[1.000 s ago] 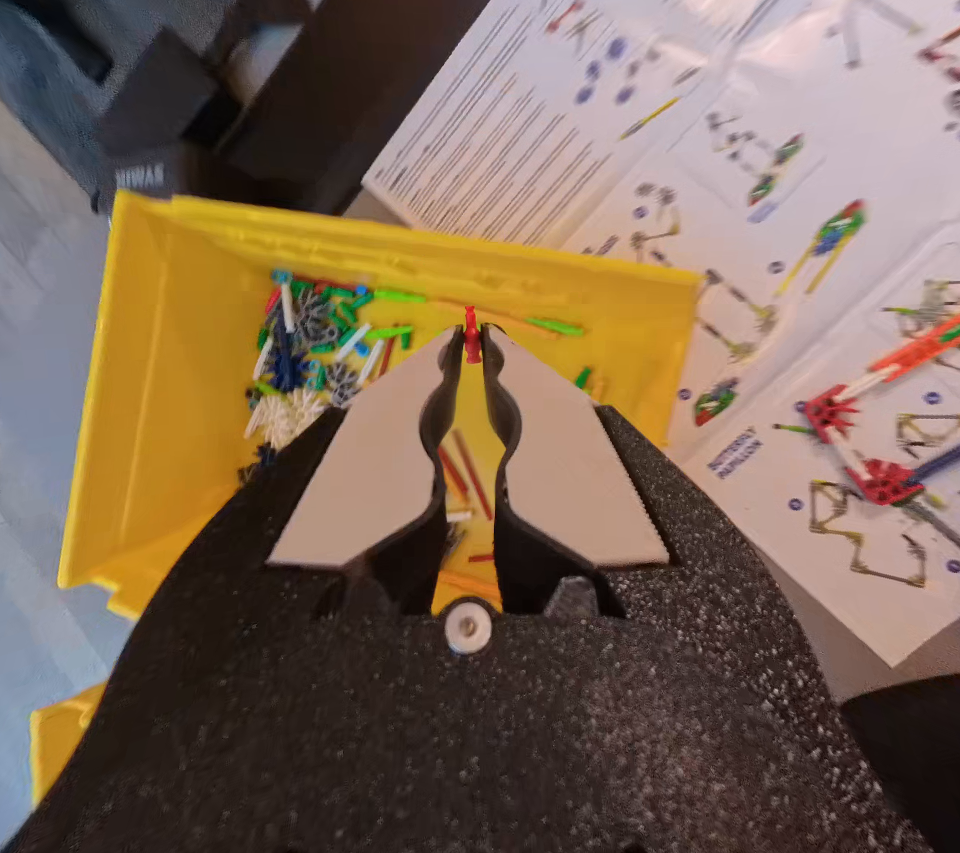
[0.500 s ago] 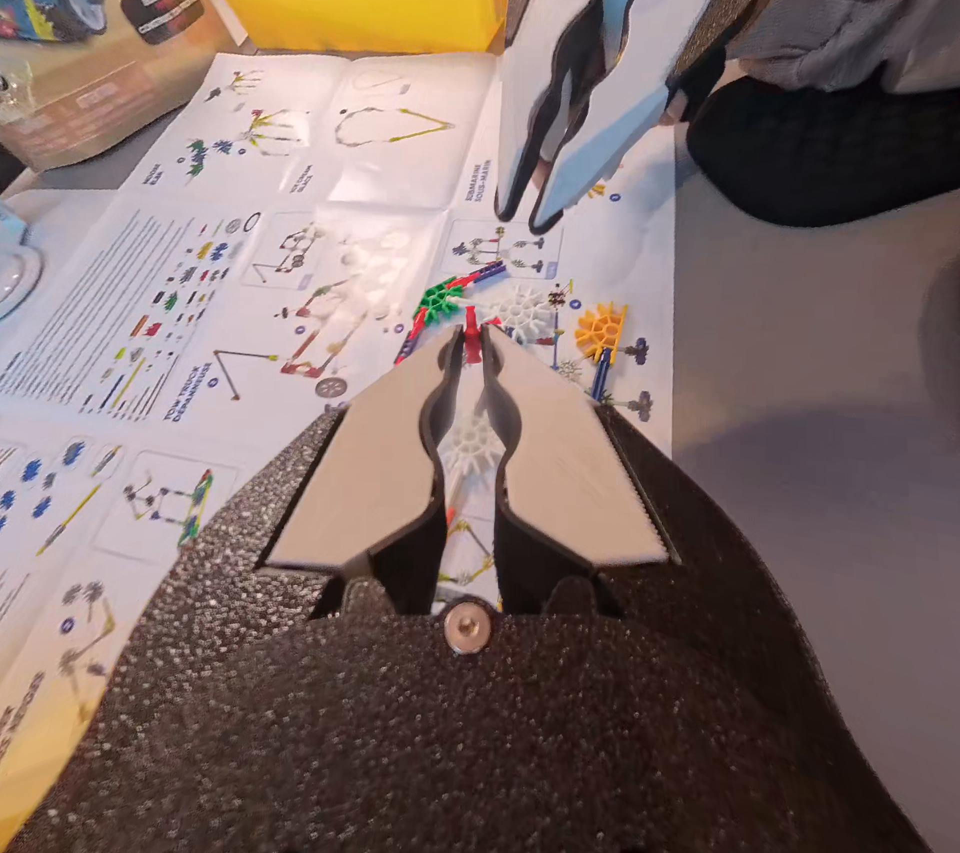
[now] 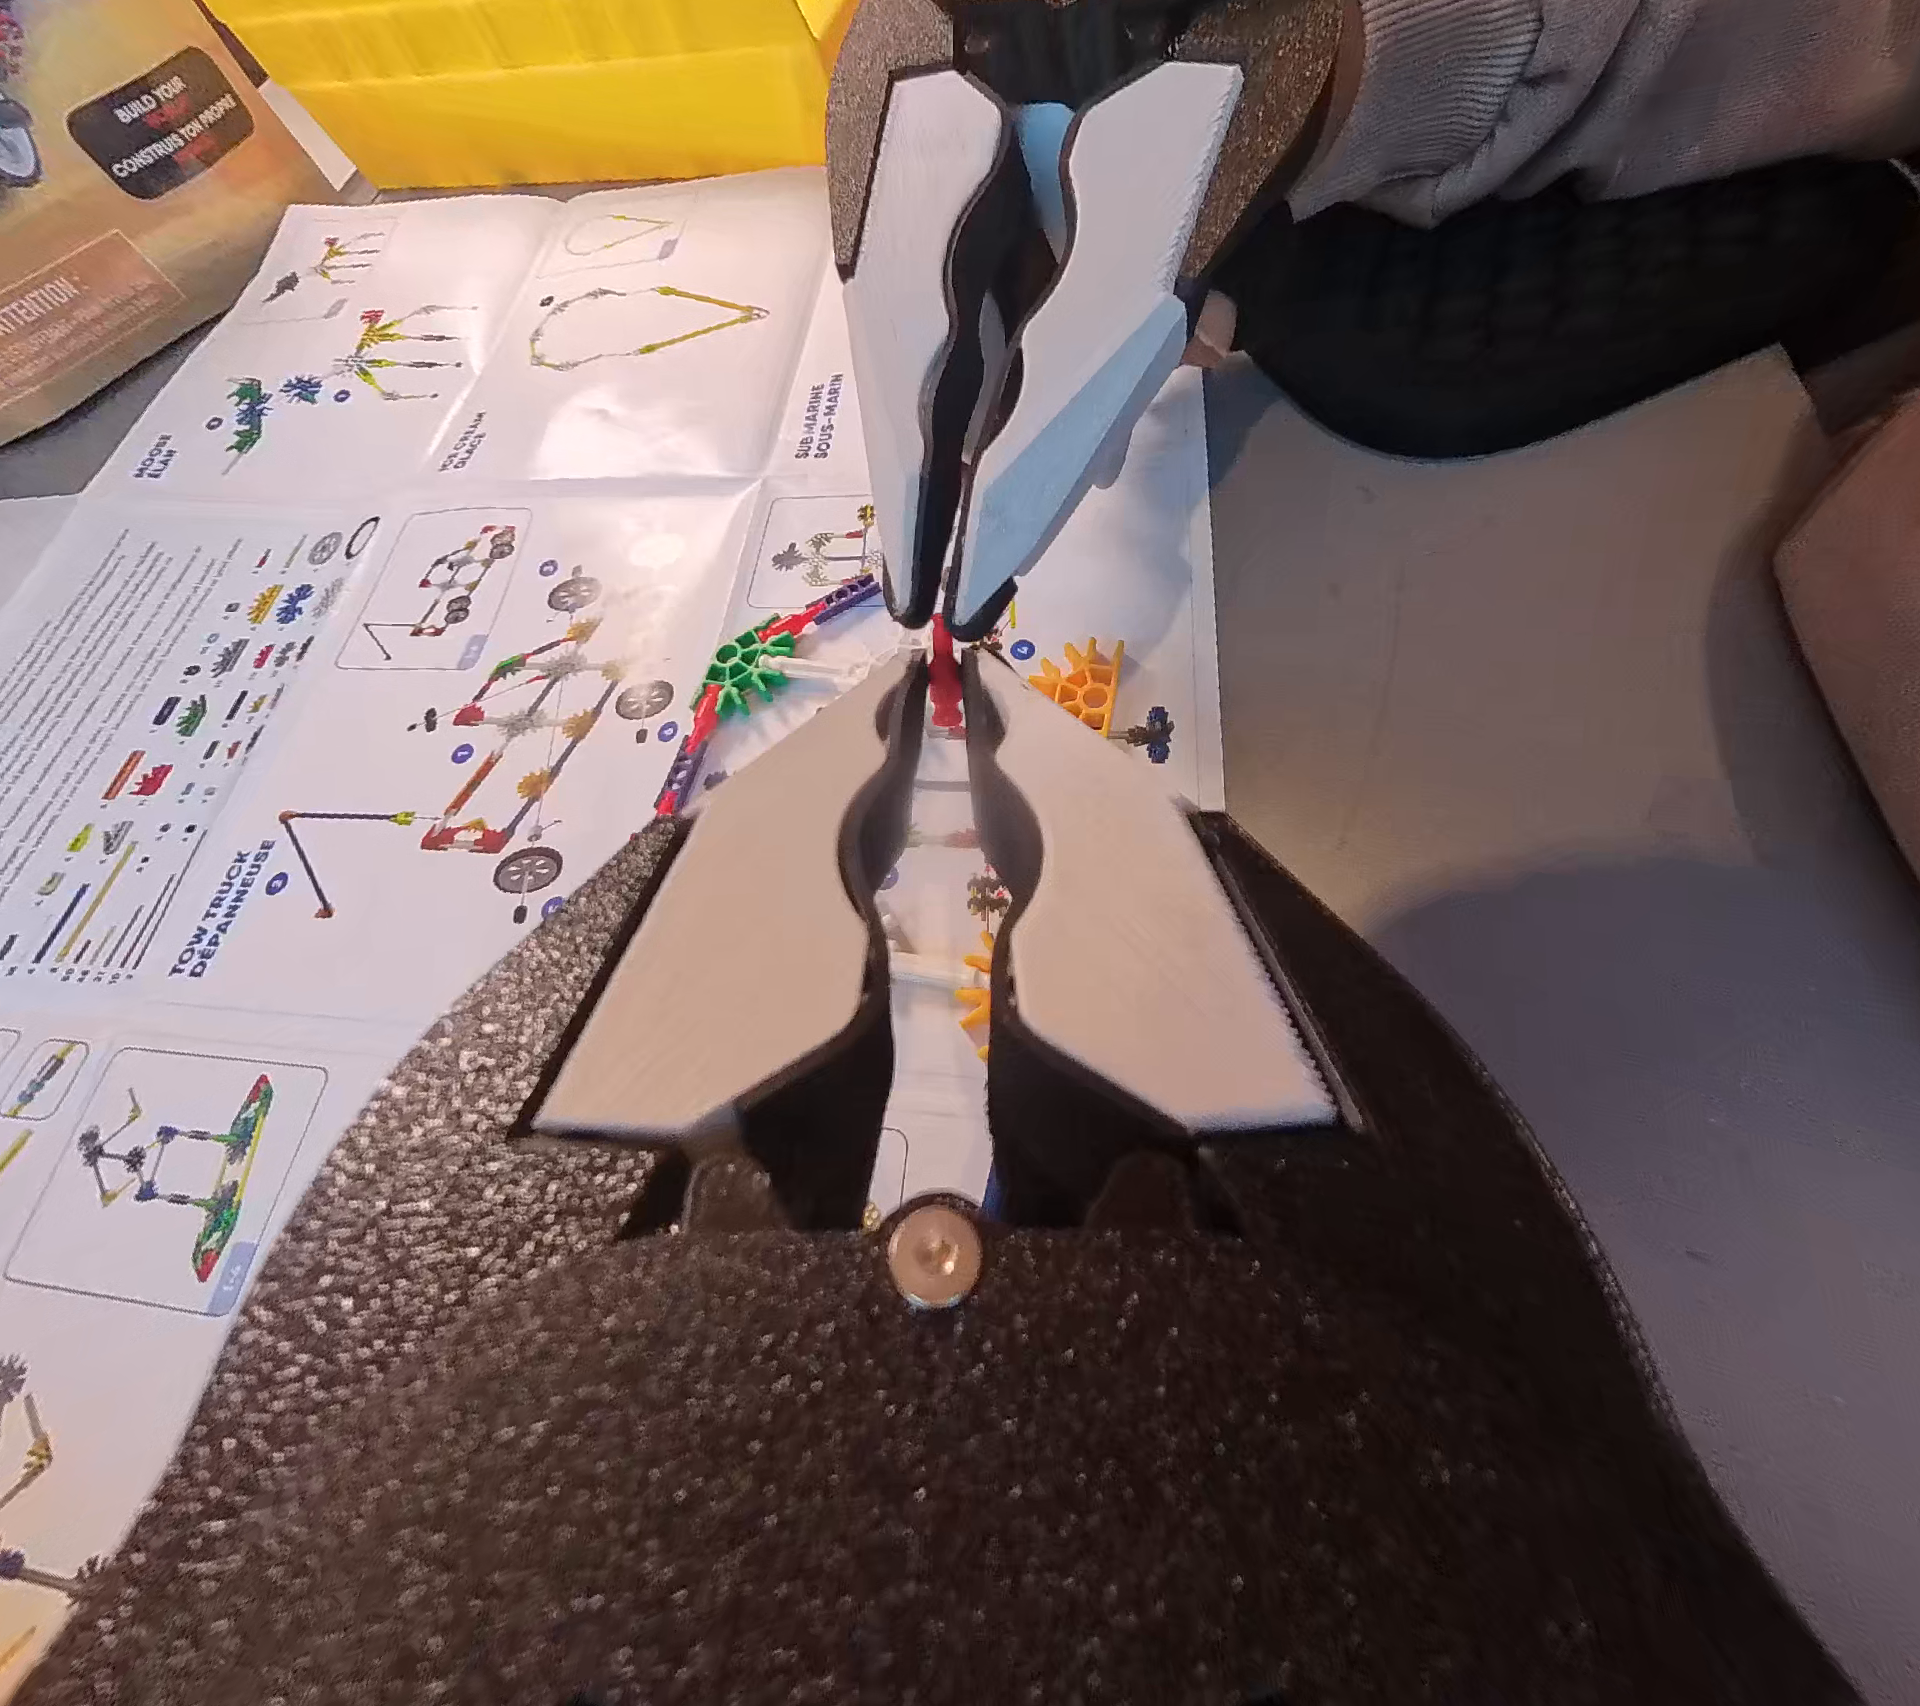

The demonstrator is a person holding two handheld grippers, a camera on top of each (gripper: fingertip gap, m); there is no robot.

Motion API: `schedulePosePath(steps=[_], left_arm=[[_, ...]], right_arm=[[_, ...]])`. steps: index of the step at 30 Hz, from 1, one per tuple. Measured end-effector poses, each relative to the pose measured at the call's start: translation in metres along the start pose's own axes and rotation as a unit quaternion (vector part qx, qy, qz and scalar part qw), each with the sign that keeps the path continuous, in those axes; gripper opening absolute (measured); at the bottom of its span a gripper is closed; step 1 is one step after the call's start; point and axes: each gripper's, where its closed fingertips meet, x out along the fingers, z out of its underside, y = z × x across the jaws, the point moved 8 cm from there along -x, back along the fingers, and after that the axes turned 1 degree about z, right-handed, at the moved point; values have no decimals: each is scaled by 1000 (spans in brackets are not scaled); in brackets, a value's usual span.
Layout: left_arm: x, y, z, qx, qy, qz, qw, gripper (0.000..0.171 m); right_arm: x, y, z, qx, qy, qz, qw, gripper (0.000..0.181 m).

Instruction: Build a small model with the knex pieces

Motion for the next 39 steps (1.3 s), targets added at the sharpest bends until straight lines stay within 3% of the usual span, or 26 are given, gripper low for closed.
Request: schedulePosePath(steps=[20, 28, 33, 39], left_arm=[[-2, -1, 2, -79, 57, 42, 994, 4], [-3, -6, -2, -157, 110, 56, 980, 3], [-9, -14, -5, -230, 174, 77, 954, 3], [-8, -10, -6, -224, 177, 87, 954, 3]], right_arm=[[-9, 3, -5, 52, 54, -44, 996, 2], [-11, 8, -10, 86, 103, -37, 990, 3], [-15, 13, -13, 106, 128, -33, 986, 11], [-9, 8, -15, 120, 132, -53, 983, 5]])
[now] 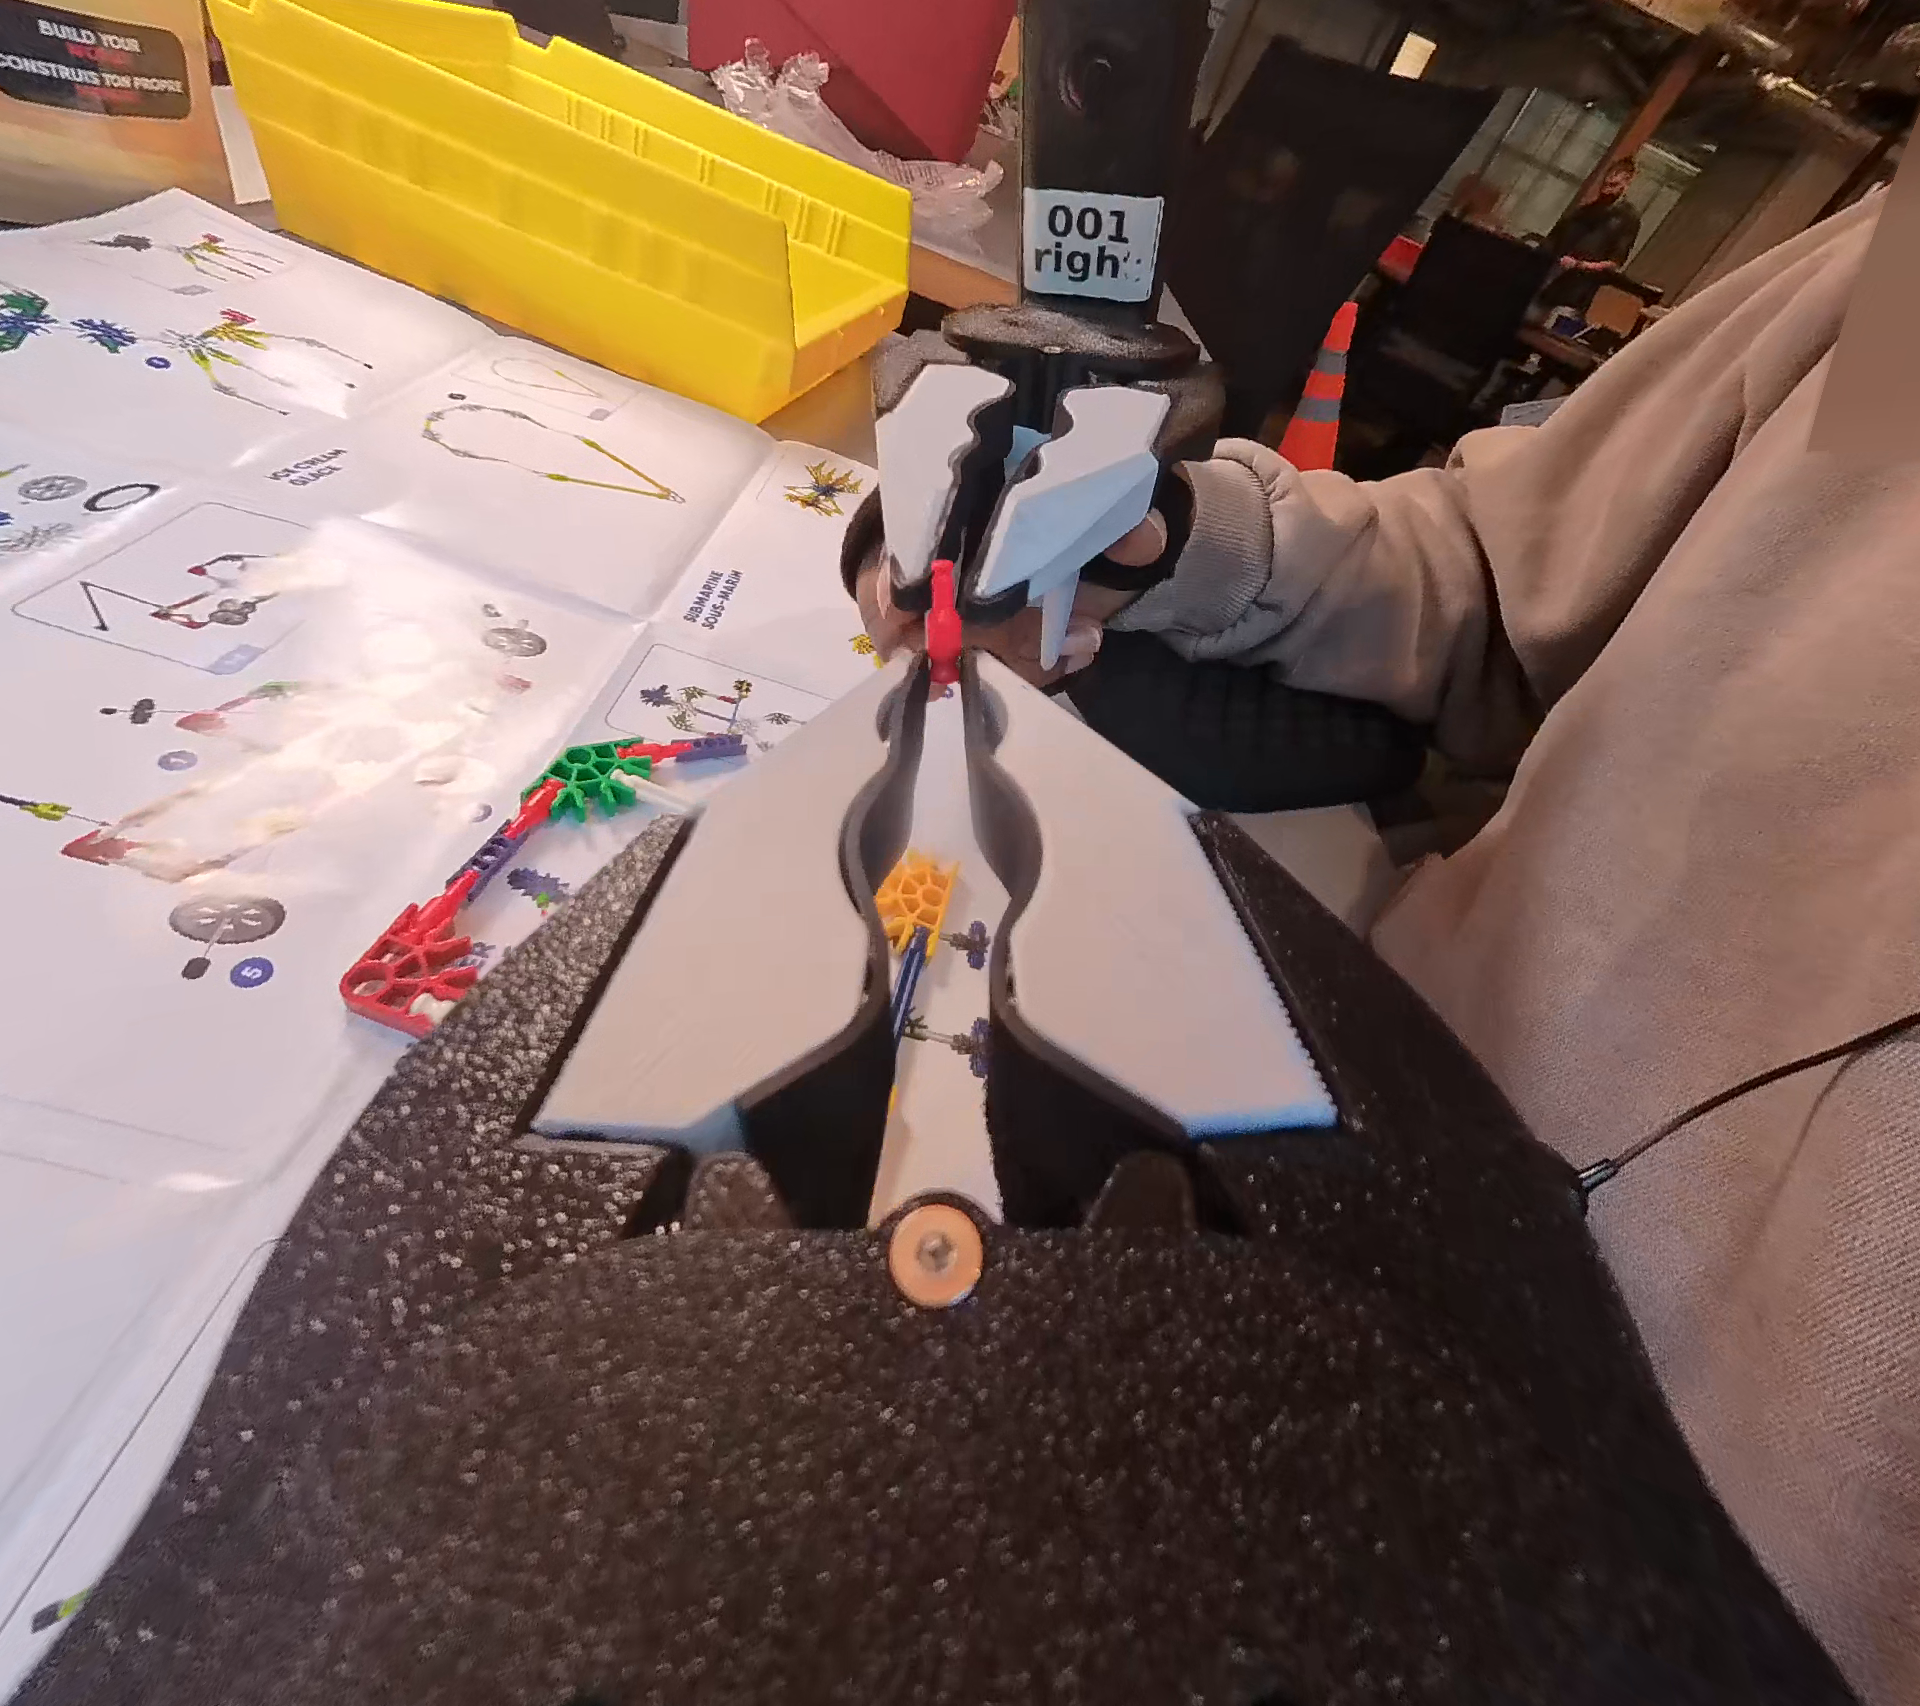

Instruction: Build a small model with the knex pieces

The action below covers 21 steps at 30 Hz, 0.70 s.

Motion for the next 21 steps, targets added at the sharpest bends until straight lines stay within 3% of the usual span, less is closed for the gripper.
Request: schedulePosePath(steps=[4, 9, 14, 21], left_arm=[[2, 3, 2, 6, -8, 5, 1000, 4], [-2, 0, 2, -5, -24, 4, 1000, 10], [-8, -6, 0, -61, -1, 6, 998, 11], [-6, -13, 4, -133, 12, 4, 991, 10]], right_arm=[[3, -2, 1, 14, -6, -17, 1000, 2], [1, -2, -1, -38, -19, 18, 999, 2], [1, -1, 2, -165, -70, 101, 979, 2], [12, -13, 7, -305, -110, 144, 935, 1]])
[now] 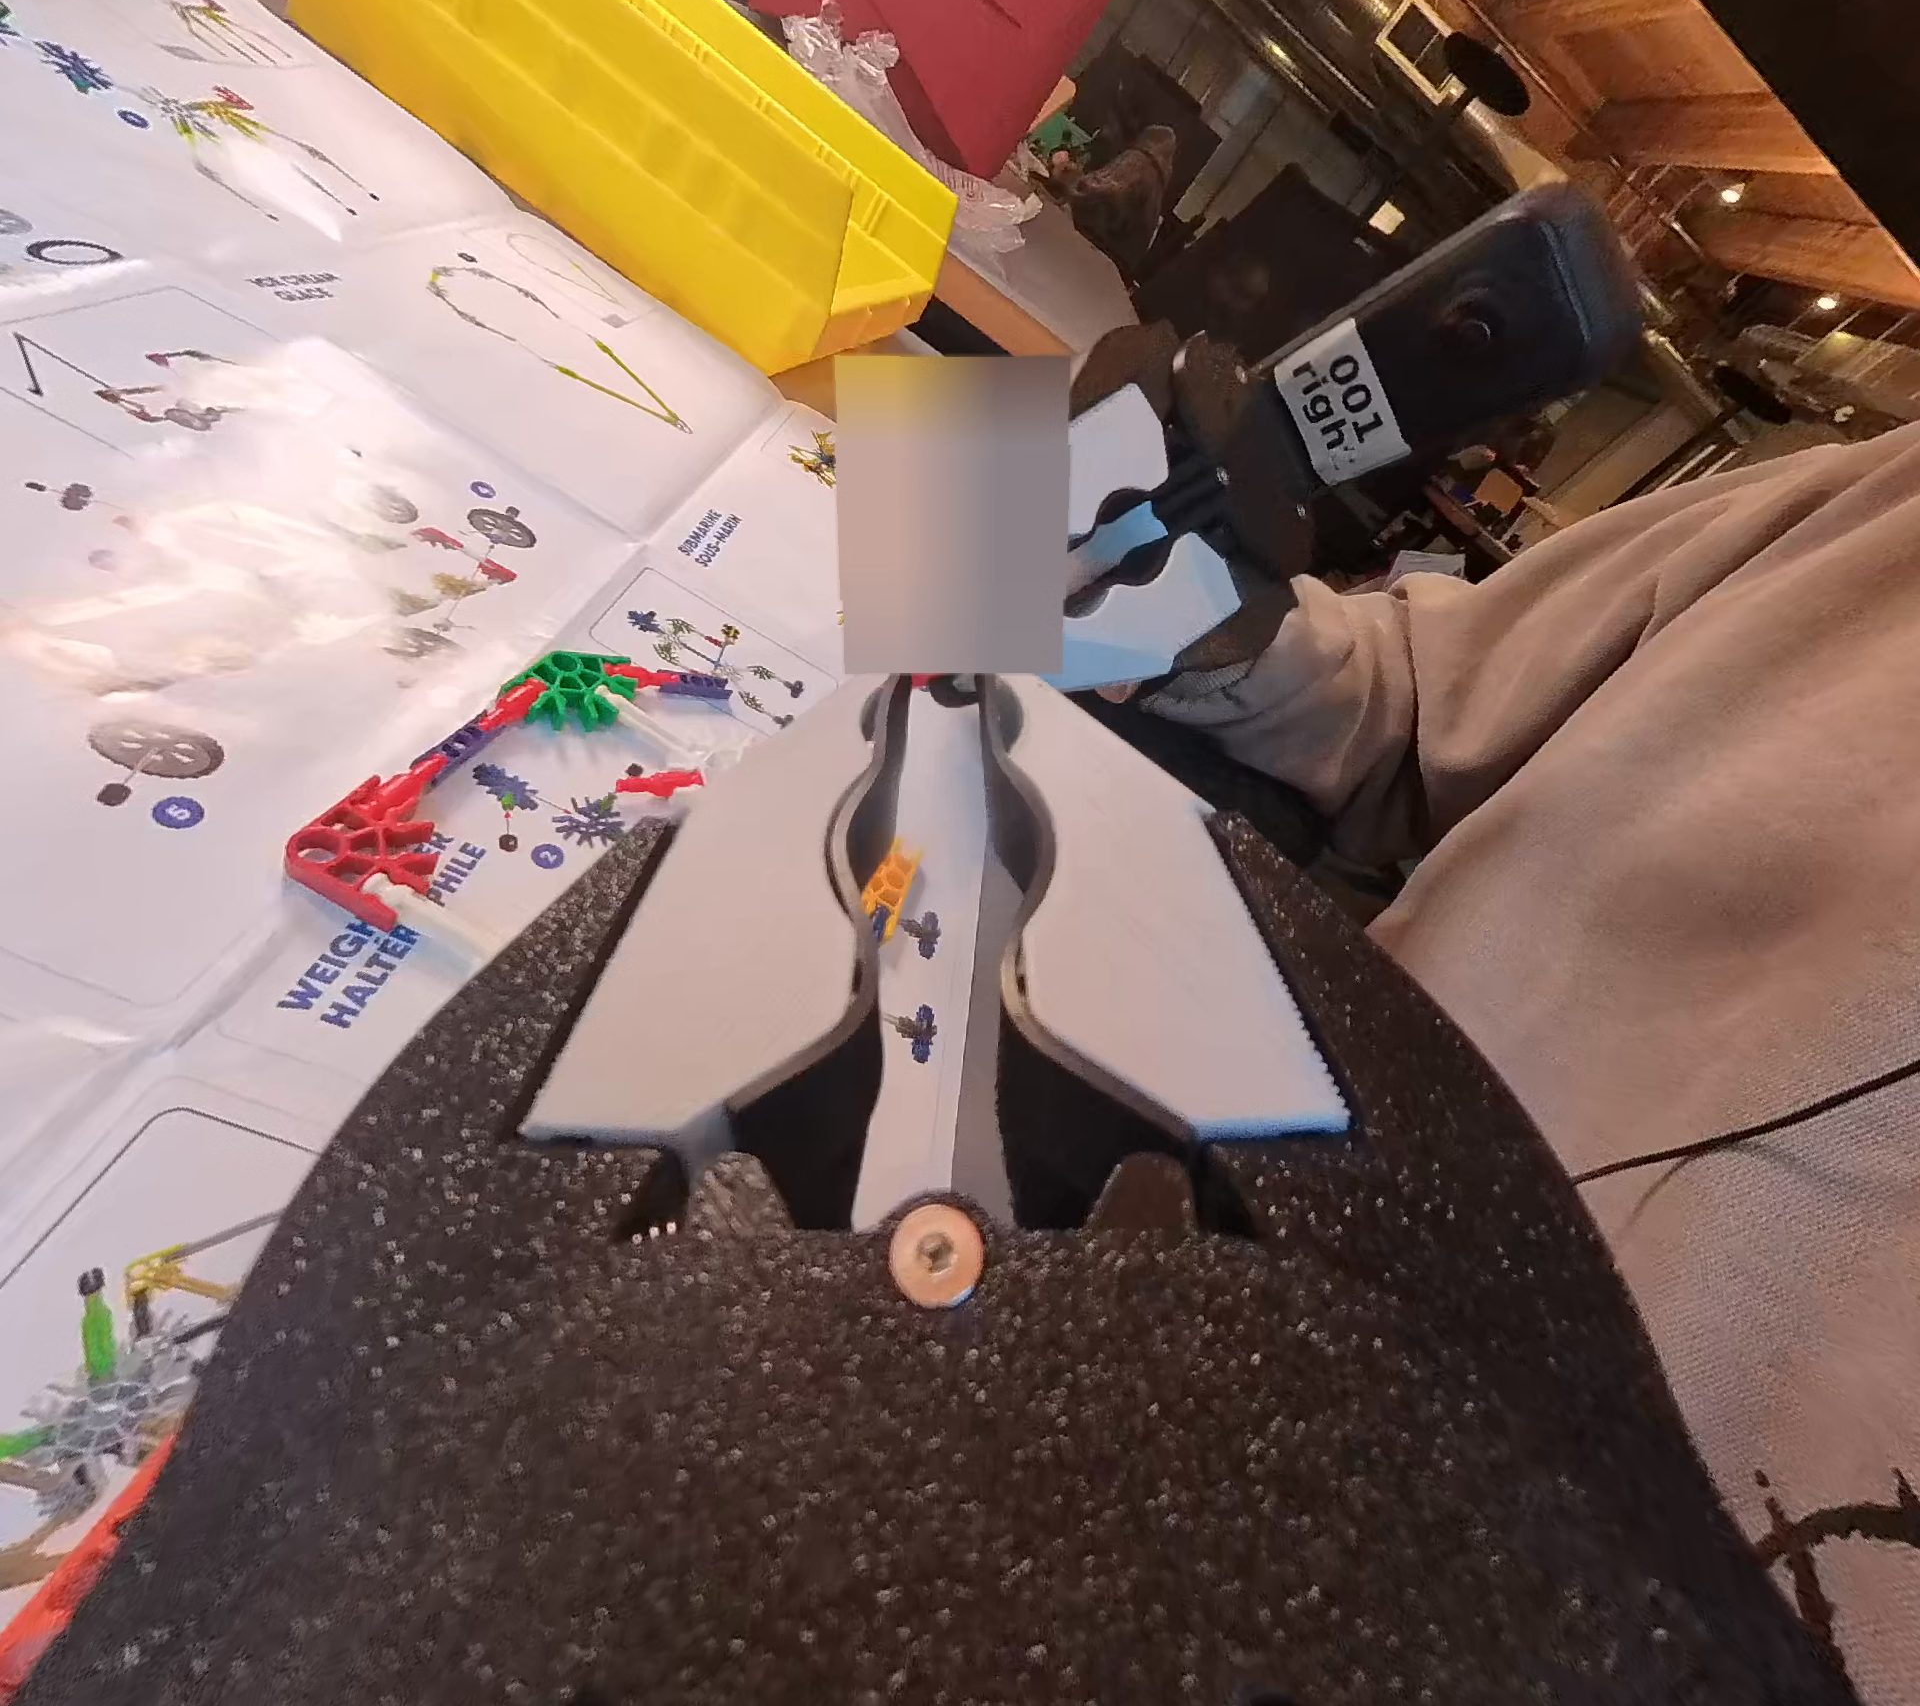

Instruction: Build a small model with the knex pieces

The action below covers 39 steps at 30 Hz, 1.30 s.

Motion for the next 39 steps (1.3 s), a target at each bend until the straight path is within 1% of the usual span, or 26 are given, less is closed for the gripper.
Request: schedulePosePath(steps=[3, 6, 13, 21, 34, 36, 38, 39], left_arm=[[-1, -1, 0, -14, 1, 6, 1000, 7], [-2, -1, -1, -19, 2, 8, 1000, 2], [-5, -2, -1, -53, 11, 39, 998, 1], [-5, -5, 2, -59, 2, 32, 998, 0], [-4, -8, 6, -68, -11, 23, 997, 0], [-3, -9, 6, -60, -17, 14, 998, 0], [-7, -8, 2, -15, -30, -13, 999, 0], [-10, -8, -1, 17, -43, -32, 998, 3]], right_arm=[[0, -2, -2, -34, -4, 14, 999, 1], [-1, -3, -2, -48, -1, 22, 999, 1], [-3, -4, -4, -50, 17, 21, 998, 2], [-1, -5, 1, -61, -9, 19, 998, 6], [1, -6, 4, -45, -32, 5, 998, 5], [2, -5, 5, -18, -39, -4, 999, 5], [0, 4, 9, 19, -60, 5, 998, 5], [-2, 13, 15, 41, -84, 12, 996, 5]])
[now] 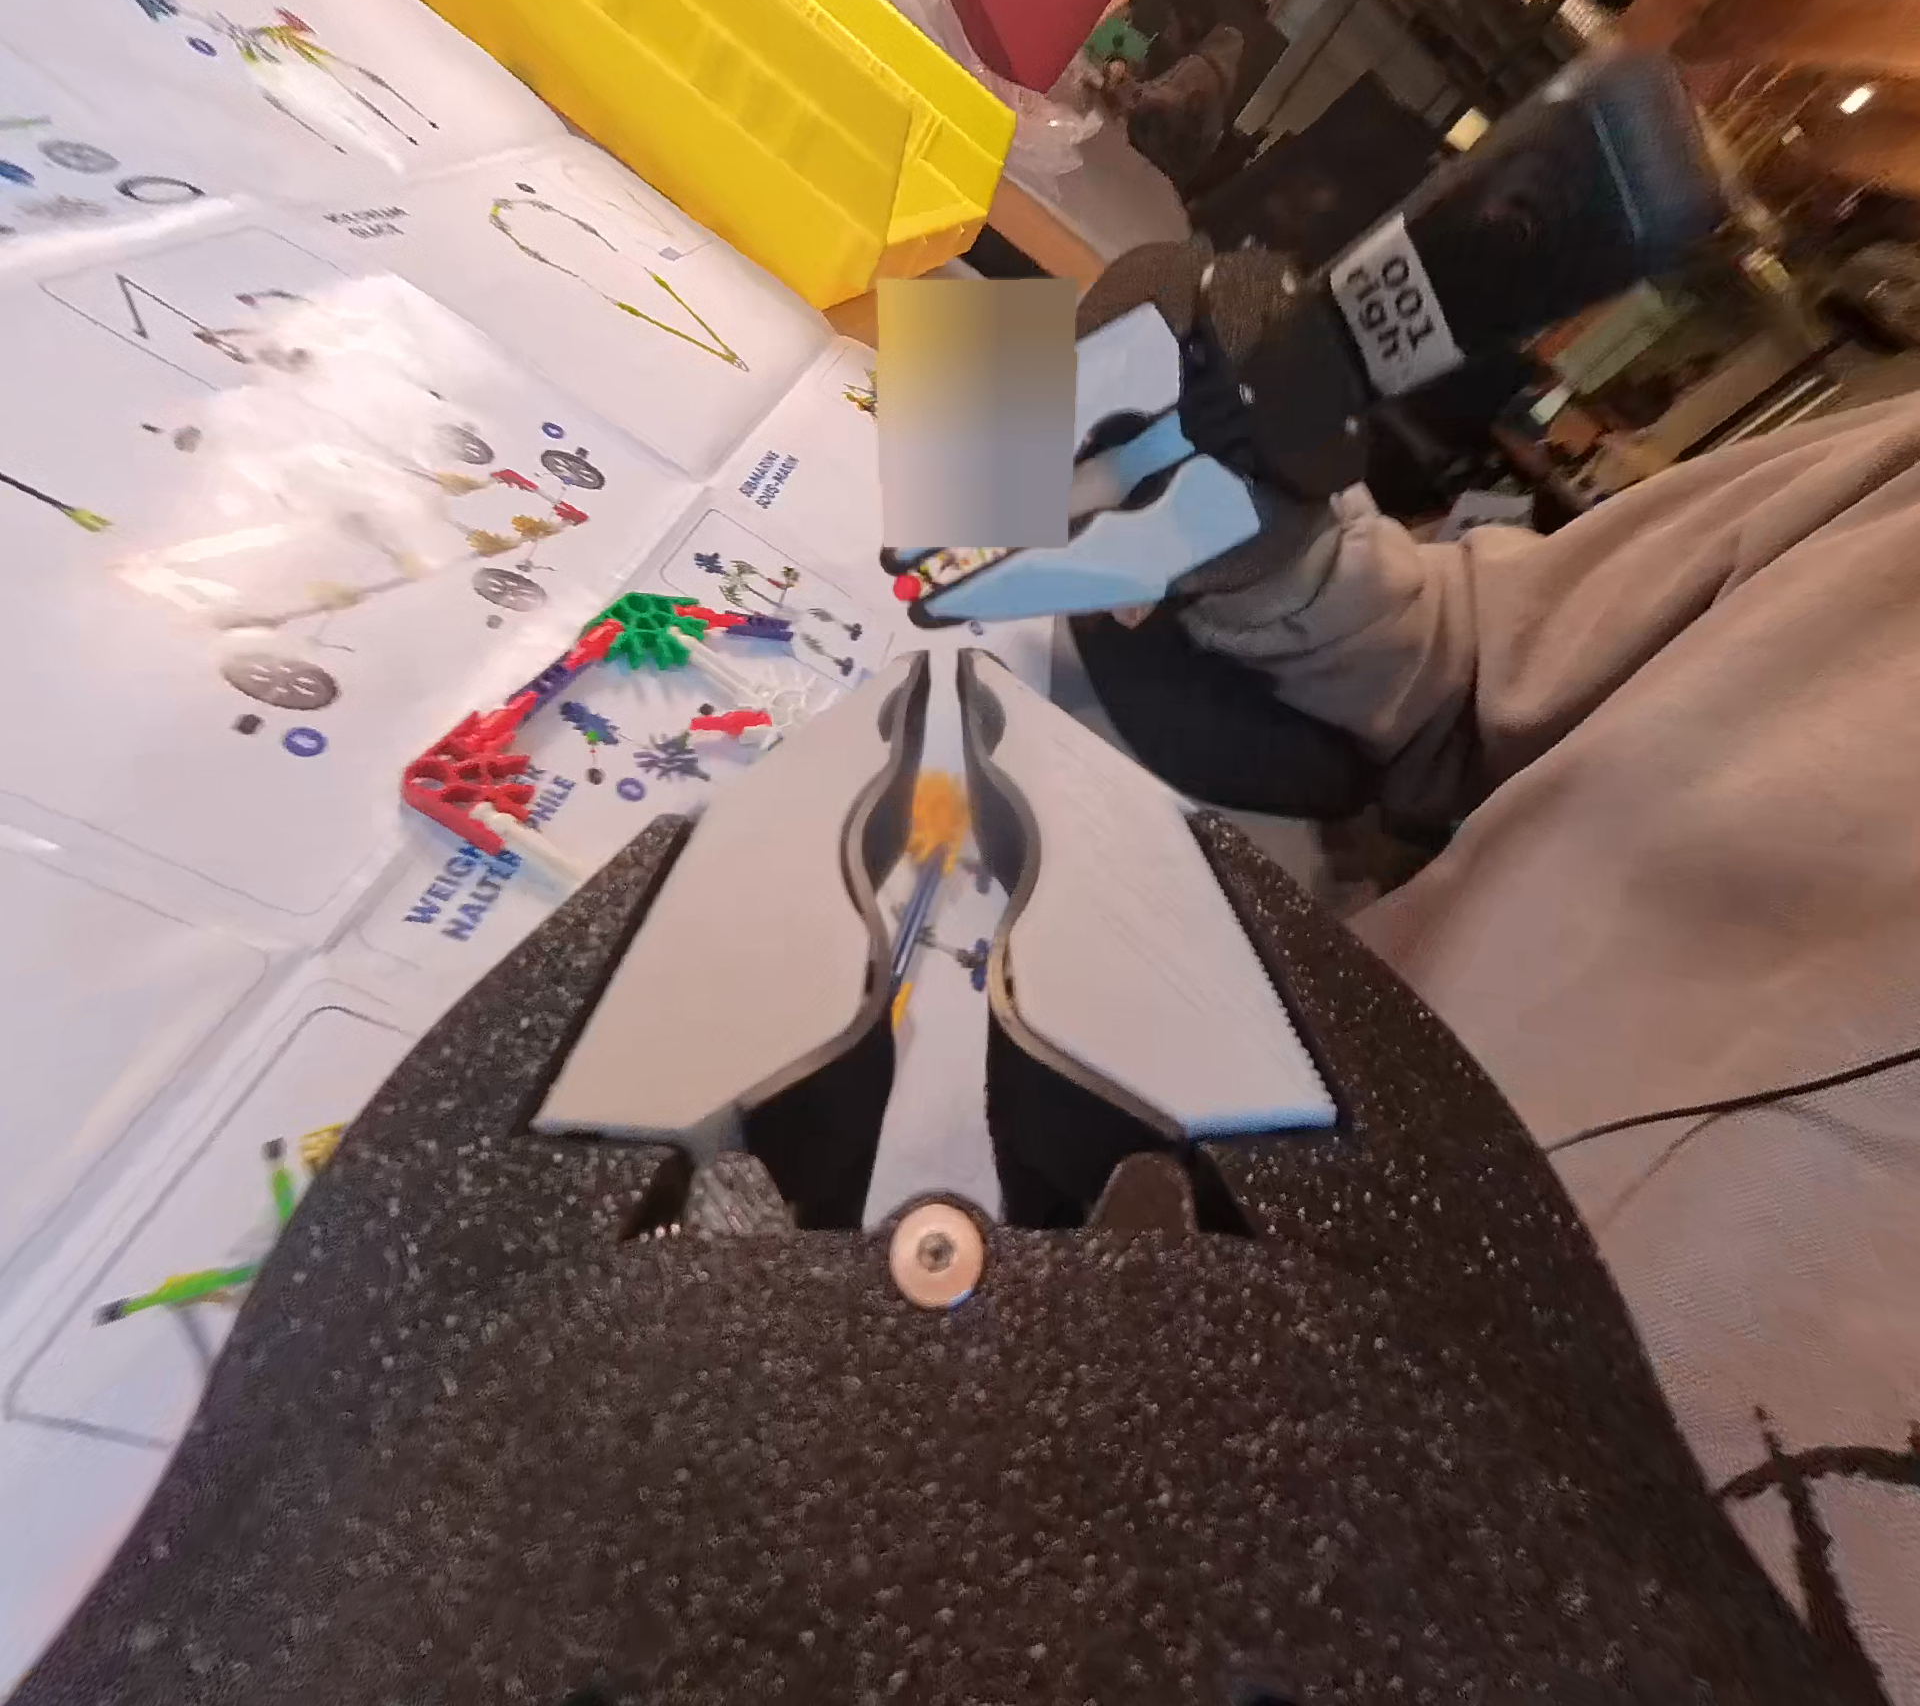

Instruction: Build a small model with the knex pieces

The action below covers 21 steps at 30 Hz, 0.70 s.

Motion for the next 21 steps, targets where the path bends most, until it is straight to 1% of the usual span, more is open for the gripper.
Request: schedulePosePath(steps=[2, 3, 5, 6, 7, 9, 13, 15, 21], left_arm=[[-10, -5, -2, 69, -43, -53, 995, 17], [-16, -9, -1, 104, -73, -84, 988, 20], [-27, -22, 5, 162, -136, -147, 966, 26], [-31, -26, 9, 176, -163, -159, 958, 28], [-34, -30, 12, 180, -184, -164, 952, 29], [-38, -38, 19, 175, -211, -171, 946, 31], [-34, -38, 30, 185, -261, -169, 932, 19], [-32, -36, 31, 197, -276, -178, 924, 13], [-27, -25, 34, 199, -299, -174, 917, 10]], right_arm=[[-4, 19, 17, 67, -69, 8, 995, 5], [-8, 27, 26, 101, -98, 13, 990, 5], [-13, 35, 43, 170, -148, -1, 974, 5], [-15, 35, 49, 195, -163, -8, 967, 5], [-16, 33, 53, 209, -179, -21, 961, 5], [-17, 30, 56, 220, -199, -23, 955, 5], [-12, 23, 54, 242, -211, -30, 946, 5], [-10, 23, 56, 245, -222, -27, 943, 5], [-4, 20, 56, 246, -239, -28, 939, 5]])
